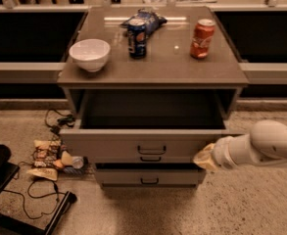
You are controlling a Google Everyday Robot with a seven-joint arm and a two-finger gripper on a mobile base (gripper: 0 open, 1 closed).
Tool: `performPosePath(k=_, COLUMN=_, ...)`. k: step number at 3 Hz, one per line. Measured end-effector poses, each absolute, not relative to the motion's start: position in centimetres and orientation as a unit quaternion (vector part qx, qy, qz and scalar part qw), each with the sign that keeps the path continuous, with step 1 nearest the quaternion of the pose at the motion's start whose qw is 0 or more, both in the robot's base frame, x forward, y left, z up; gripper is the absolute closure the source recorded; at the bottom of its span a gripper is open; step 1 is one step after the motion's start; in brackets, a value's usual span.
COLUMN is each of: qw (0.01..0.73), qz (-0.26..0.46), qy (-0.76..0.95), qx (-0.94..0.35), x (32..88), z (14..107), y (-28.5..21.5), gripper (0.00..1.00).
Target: Close top drawer
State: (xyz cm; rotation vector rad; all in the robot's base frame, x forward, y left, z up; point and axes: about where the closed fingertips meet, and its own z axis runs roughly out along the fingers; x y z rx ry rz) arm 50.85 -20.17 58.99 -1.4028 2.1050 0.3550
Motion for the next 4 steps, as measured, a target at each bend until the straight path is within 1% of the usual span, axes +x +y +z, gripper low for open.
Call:
performPosePath(k=1, qw=0.291, qz=0.132, qy=0.789, qx=-0.525, x=51.3, z=59.1, y=-20.2, gripper=1.0)
performPosePath(k=3, qw=0.322, qz=0.125, qy=0.778, qx=-0.524, x=58.3, z=61.3, y=-20.2, gripper=1.0)
performPosePath(k=4, qw=0.322, qz=0.125, qy=0.778, qx=-0.524, x=58.3, z=61.4, y=-20.2, gripper=1.0)
